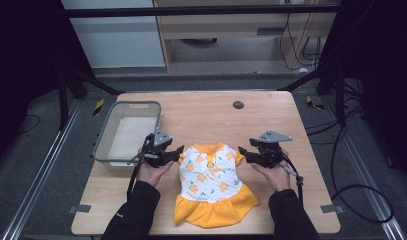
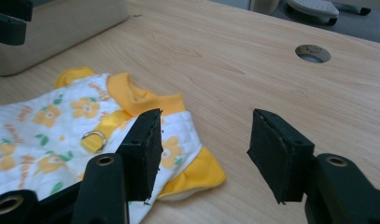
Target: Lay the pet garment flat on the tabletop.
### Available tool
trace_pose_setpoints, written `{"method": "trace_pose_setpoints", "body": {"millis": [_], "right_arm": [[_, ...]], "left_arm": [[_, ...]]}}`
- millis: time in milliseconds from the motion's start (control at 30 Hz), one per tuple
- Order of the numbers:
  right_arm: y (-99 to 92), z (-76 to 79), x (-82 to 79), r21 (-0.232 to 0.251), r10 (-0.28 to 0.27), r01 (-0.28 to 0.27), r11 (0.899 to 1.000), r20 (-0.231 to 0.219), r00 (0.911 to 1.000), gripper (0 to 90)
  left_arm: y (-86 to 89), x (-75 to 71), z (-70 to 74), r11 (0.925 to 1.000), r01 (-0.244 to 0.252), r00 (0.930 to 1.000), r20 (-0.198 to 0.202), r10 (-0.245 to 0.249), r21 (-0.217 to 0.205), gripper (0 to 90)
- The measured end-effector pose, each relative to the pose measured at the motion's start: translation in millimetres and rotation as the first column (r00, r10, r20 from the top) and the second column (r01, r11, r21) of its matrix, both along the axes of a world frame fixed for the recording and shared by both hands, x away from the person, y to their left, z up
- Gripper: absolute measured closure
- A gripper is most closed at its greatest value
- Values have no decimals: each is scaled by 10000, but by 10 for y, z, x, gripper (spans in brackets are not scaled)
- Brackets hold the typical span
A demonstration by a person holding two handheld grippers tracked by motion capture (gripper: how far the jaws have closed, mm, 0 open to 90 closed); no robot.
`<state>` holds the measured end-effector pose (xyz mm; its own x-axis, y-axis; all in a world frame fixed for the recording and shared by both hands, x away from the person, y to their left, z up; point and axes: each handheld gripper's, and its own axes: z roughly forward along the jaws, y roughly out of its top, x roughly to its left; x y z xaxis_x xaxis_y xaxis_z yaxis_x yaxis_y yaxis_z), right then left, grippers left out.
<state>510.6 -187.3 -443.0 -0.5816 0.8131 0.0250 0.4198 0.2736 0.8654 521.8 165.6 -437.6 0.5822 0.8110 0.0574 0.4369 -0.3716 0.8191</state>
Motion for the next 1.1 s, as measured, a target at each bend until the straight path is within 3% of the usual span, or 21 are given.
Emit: {"method": "trace_pose_setpoints", "body": {"millis": [100, 167, 233, 433, 500, 633, 833, 900, 1033, 1100], "right_arm": [[36, -72, 116, -182, -63, 60, 9998, -173, 9998, 448], [61, -139, 175, -250, -79, 68, 9997, -419, 9991, 454], [101, -244, 248, -619, -48, 11, 9981, -601, 9982, 460], [187, -460, 352, -844, 130, -240, 9961, -1290, 9916, 470], [211, -511, 367, -972, 169, -306, 9948, -1387, 9902, 472], [238, -578, 377, -956, 213, -373, 9947, -1631, 9864, 506], [252, -596, 356, -317, 262, -341, 9989, -2232, 9744, 721], [307, -578, 324, -524, 296, -418, 9978, -2139, 9764, 809], [342, -550, 297, -935, 262, -448, 9946, -1915, 9811, 832], [335, -516, 277, -883, 304, -470, 9950, -1811, 9830, 836]], "left_arm": [[-19, 108, -123, 9996, -128, 9994, -327, 136, 256, 469], [-30, 167, -212, 9995, -223, 9977, -630, 236, 214, 471], [-62, 210, -291, 9990, -226, 9961, -843, 258, 391, 483], [-147, 256, -411, 9973, -40, 9930, -1178, 125, 727, 509], [-163, 263, -451, 9942, 30, 9913, -1315, 112, 1073, 514], [-167, 257, -535, 9948, 103, 9890, -1475, 48, 1017, 548], [-200, 233, -578, 9972, 67, 9867, -1622, 56, 751, 676], [-228, 226, -572, 9968, 81, 9858, -1681, 53, 790, 769], [-252, 215, -562, 9971, -62, 9843, -1753, 194, 754, 826], [-247, 195, -535, 9977, -20, 9852, -1711, 137, 681, 837]]}}
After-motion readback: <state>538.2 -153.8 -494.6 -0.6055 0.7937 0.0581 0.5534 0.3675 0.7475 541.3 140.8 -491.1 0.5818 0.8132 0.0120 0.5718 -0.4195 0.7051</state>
